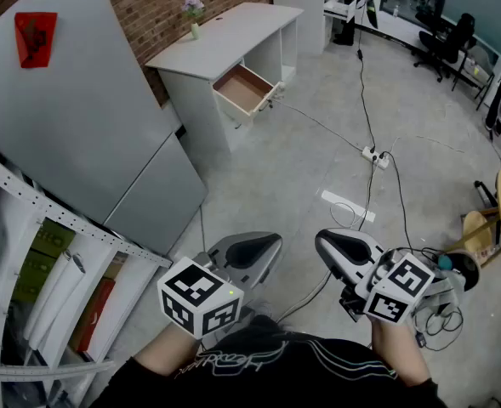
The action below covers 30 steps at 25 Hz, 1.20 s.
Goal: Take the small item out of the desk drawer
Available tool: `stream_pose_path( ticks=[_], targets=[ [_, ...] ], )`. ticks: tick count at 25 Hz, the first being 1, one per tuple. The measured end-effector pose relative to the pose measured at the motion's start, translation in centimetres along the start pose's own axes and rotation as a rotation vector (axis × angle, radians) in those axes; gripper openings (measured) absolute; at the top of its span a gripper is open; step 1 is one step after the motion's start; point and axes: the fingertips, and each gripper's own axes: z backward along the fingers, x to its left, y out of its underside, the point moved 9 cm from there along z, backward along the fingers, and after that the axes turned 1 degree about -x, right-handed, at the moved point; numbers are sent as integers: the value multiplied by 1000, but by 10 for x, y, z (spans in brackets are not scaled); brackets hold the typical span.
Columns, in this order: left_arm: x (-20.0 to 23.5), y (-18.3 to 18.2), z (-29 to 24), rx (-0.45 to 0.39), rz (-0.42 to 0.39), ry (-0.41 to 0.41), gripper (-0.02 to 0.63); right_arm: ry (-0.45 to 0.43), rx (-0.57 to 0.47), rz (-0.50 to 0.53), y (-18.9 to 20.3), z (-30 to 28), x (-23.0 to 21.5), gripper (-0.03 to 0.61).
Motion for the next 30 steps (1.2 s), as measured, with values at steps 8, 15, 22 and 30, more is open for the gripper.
stream_pose_path(
  ticks=[8, 15, 22, 30],
  targets=[
    [-40, 10, 5, -25, -6, -5, 23, -6, 7, 50, -5, 39, 21, 51],
    [-65, 8, 5, -49, -43, -22, 23, -2, -7, 45, -9, 65, 20, 51],
    [-59, 8, -2, -81, -17, -46, 23, -29, -13, 42, -2, 65, 4, 52],
    [-11, 6, -47, -49, 24, -52, 23, 28, -89, 12, -2, 42, -60, 52]
  ],
)
